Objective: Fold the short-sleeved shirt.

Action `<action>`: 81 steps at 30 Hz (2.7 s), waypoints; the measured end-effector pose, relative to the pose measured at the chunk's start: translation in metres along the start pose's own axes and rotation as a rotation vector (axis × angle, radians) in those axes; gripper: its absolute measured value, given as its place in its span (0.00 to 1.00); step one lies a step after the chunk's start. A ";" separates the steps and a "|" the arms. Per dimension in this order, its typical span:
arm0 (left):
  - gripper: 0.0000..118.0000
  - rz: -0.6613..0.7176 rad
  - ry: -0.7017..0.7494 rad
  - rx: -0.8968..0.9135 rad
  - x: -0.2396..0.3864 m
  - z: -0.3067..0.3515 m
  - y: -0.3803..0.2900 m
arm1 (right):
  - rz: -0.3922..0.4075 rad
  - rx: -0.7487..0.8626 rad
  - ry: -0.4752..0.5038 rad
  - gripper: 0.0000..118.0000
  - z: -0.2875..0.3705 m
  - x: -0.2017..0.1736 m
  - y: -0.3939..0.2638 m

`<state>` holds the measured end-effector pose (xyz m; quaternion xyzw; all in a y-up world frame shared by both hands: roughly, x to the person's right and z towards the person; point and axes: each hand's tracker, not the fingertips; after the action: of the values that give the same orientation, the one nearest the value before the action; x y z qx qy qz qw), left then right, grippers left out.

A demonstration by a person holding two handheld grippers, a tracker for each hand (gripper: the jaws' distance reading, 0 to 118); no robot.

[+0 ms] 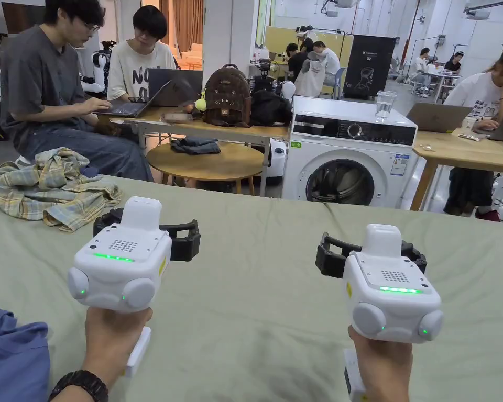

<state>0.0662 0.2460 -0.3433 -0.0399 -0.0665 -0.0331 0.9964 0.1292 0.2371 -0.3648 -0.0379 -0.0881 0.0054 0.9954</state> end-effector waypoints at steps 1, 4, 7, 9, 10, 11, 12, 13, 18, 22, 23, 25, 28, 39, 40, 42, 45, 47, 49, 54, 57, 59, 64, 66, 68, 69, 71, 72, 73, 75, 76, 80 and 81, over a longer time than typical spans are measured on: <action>0.99 -0.002 -0.002 0.000 0.000 0.001 -0.001 | 0.009 -0.001 0.002 1.00 0.001 -0.001 -0.001; 0.99 -0.005 0.000 0.002 0.000 0.003 -0.004 | 0.015 -0.011 -0.001 1.00 0.001 -0.002 -0.003; 0.99 -0.006 0.004 -0.002 -0.001 0.003 -0.005 | 0.002 -0.028 0.001 1.00 0.001 -0.002 -0.005; 0.99 -0.005 0.005 -0.007 -0.002 0.002 -0.005 | 0.004 -0.032 -0.003 1.00 0.001 -0.001 -0.007; 0.99 -0.006 0.003 -0.008 -0.002 0.003 -0.005 | 0.004 -0.033 -0.007 1.00 0.001 -0.001 -0.007; 0.99 -0.007 0.006 -0.009 -0.002 0.002 -0.006 | 0.004 -0.032 -0.010 1.00 0.001 -0.002 -0.008; 0.99 -0.006 0.009 -0.010 -0.003 0.001 -0.005 | 0.003 -0.032 -0.009 1.00 0.001 -0.002 -0.007; 0.99 -0.004 0.012 -0.013 -0.003 -0.001 -0.005 | 0.000 -0.028 -0.009 1.00 0.002 -0.002 -0.007; 0.99 -0.002 0.010 -0.012 -0.004 0.000 -0.006 | 0.000 -0.028 -0.015 1.00 0.002 -0.003 -0.006; 0.99 -0.270 0.087 -0.026 -0.009 -0.018 -0.076 | -0.005 -0.028 -0.021 1.00 0.004 -0.002 -0.006; 0.99 -0.523 0.170 -0.035 -0.034 -0.037 -0.137 | -0.010 -0.028 -0.022 1.00 0.004 -0.002 -0.006; 0.99 -0.567 0.185 -0.035 -0.040 -0.041 -0.147 | -0.025 -0.028 -0.026 1.00 0.004 0.000 -0.006; 0.99 -0.558 0.180 -0.021 -0.038 -0.040 -0.144 | -0.043 -0.031 -0.026 1.00 0.006 0.002 -0.005; 0.99 -0.538 0.172 -0.016 -0.032 -0.035 -0.136 | -0.029 -0.033 -0.017 1.00 0.006 0.003 -0.003; 0.99 -0.540 0.176 -0.012 -0.032 -0.037 -0.137 | -0.032 -0.036 -0.014 1.00 0.005 0.003 -0.003; 0.99 -0.544 0.181 -0.009 -0.032 -0.038 -0.139 | -0.037 -0.043 -0.016 1.00 0.004 0.004 -0.004; 0.99 -0.549 0.191 -0.001 -0.033 -0.041 -0.140 | -0.047 -0.041 -0.033 1.00 0.005 0.005 -0.006; 0.99 -0.545 0.188 -0.007 -0.033 -0.041 -0.140 | -0.054 -0.038 -0.040 1.00 0.006 0.007 -0.007; 0.99 -0.544 0.188 -0.013 -0.033 -0.042 -0.140 | -0.065 -0.044 -0.041 1.00 0.005 0.008 -0.008; 0.99 -0.300 0.162 -0.026 -0.009 -0.037 -0.084 | -0.030 -0.056 -0.036 1.00 0.004 0.006 -0.009; 0.99 0.033 0.135 -0.030 -0.002 -0.033 -0.003 | 0.011 -0.051 -0.027 1.00 0.003 0.001 -0.010; 0.99 0.032 0.136 -0.034 -0.003 -0.035 -0.004 | 0.023 -0.050 -0.024 1.00 0.003 -0.001 -0.010; 0.99 0.016 0.151 -0.041 -0.001 -0.036 -0.010 | 0.024 -0.050 -0.019 1.00 0.004 -0.002 -0.009; 0.99 0.009 0.153 -0.035 -0.002 -0.035 -0.012 | 0.020 -0.051 -0.023 1.00 0.005 -0.002 -0.010; 0.99 0.007 0.151 -0.035 -0.003 -0.034 -0.012 | 0.018 -0.046 -0.030 1.00 0.007 -0.003 -0.010; 0.99 0.006 0.155 -0.037 -0.003 -0.035 -0.012 | 0.018 -0.045 -0.033 1.00 0.008 -0.003 -0.011; 0.99 0.011 0.152 -0.046 -0.004 -0.035 -0.011 | 0.016 -0.046 -0.032 1.00 0.008 -0.003 -0.011; 0.99 0.015 0.148 -0.046 -0.004 -0.034 -0.010 | 0.019 -0.046 -0.034 1.00 0.008 -0.003 -0.012; 0.99 0.017 0.143 -0.048 -0.004 -0.031 -0.009 | 0.020 -0.049 -0.033 1.00 0.008 -0.004 -0.012; 0.99 0.010 0.142 -0.041 -0.002 -0.029 -0.011 | 0.023 -0.050 -0.031 1.00 0.008 -0.004 -0.012; 0.99 0.006 0.140 -0.042 -0.001 -0.029 -0.012 | 0.023 -0.048 -0.031 1.00 0.009 -0.003 -0.012; 0.99 -0.008 0.137 -0.045 0.004 -0.025 -0.015 | 0.003 -0.051 -0.044 1.00 0.010 -0.001 -0.014; 0.99 -0.010 0.137 -0.043 0.004 -0.025 -0.016 | -0.006 -0.050 -0.045 1.00 0.009 0.001 -0.014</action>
<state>0.0723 0.2273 -0.3662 -0.0583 0.0022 -0.0421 0.9974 0.1282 0.2235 -0.3544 -0.0626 -0.1109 0.0009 0.9919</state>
